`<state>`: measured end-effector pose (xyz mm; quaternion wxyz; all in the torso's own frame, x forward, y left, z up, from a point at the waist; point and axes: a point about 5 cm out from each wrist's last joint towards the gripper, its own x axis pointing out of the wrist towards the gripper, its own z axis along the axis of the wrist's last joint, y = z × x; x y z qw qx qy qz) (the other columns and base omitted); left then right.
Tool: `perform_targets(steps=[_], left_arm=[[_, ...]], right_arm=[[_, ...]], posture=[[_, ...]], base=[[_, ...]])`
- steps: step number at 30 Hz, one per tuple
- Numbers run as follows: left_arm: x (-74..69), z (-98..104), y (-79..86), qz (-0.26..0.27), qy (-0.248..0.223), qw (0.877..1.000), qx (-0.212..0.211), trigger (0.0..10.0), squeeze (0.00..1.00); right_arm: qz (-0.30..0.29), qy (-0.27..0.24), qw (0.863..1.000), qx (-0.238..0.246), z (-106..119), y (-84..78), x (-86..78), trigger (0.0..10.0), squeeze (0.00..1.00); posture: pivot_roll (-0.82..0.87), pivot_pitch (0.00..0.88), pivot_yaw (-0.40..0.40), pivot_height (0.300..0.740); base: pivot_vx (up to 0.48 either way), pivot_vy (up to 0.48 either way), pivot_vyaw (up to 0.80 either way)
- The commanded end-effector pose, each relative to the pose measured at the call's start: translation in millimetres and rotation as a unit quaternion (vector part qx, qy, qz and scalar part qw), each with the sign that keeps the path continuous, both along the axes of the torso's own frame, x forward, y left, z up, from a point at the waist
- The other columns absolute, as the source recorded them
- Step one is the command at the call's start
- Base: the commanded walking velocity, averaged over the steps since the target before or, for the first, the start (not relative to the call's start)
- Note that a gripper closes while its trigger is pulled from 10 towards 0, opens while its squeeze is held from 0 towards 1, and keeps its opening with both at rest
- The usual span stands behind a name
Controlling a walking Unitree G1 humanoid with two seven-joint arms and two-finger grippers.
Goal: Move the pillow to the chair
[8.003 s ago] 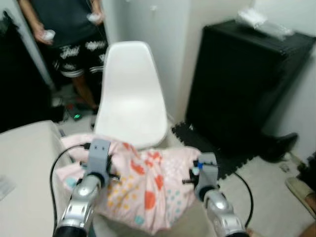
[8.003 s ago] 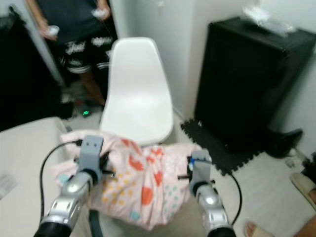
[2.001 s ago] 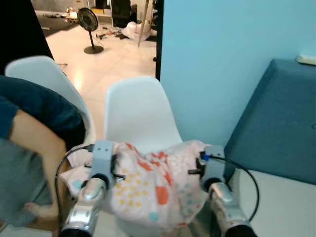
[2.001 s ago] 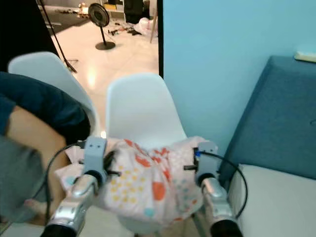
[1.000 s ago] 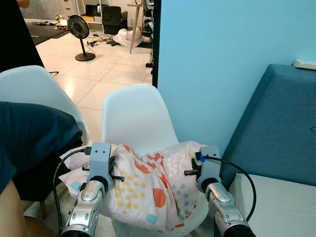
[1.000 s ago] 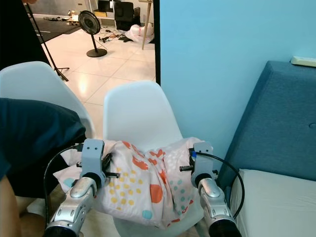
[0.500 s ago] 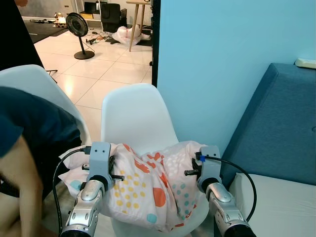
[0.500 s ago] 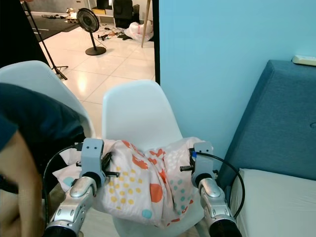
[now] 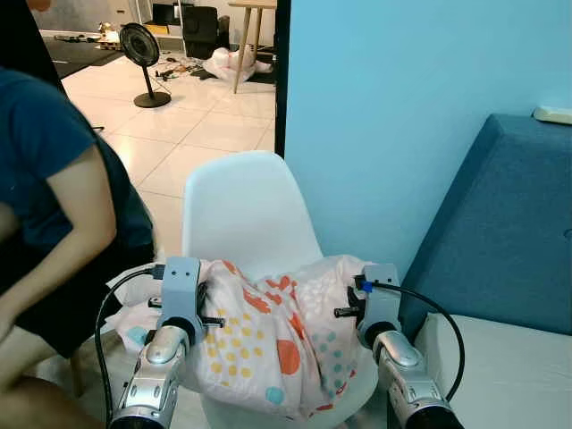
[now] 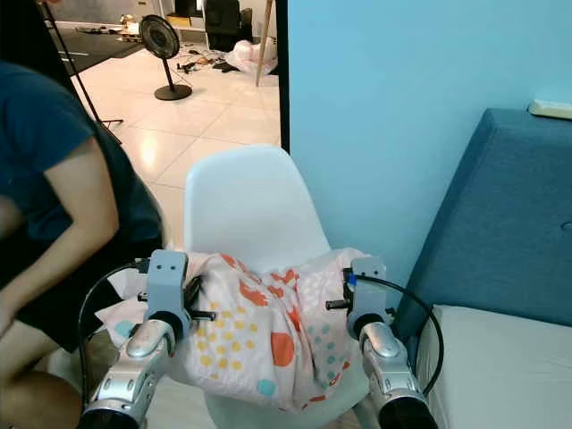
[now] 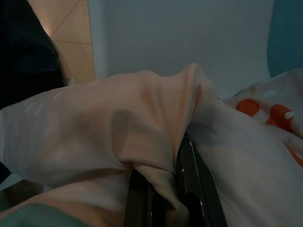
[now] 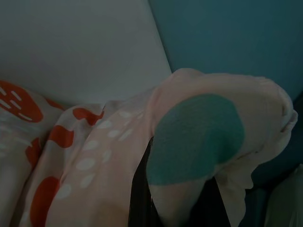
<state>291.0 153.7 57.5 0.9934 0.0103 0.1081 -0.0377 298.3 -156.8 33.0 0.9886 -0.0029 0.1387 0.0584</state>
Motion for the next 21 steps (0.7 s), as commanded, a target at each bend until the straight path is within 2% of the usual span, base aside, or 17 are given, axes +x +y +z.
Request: perform_targets(steps=[1,18,21], left_arm=[[2.5,8.3,-0.2,-0.004,-0.02,1.0,0.003,10.0,0.0],[2.7,8.1,0.1,-0.009,-0.019,1.0,0.006,10.0,0.0],[2.7,8.2,0.3,-0.009,-0.019,1.0,0.006,10.0,0.0]], right_arm=[[0.014,0.0,1.0,0.01,-0.1,6.9,-0.2,10.0,0.0],[0.016,0.002,1.0,0.007,0.0,8.5,1.0,10.0,0.0],[0.018,0.0,1.0,0.007,0.4,8.8,1.3,10.0,0.0]], posture=[[0.02,0.051,0.008,0.715],[0.02,0.036,0.009,0.62],[0.02,0.036,0.009,0.615]], base=[[0.0,0.0,0.0],[0.0,0.0,0.0],[0.0,0.0,0.0]])
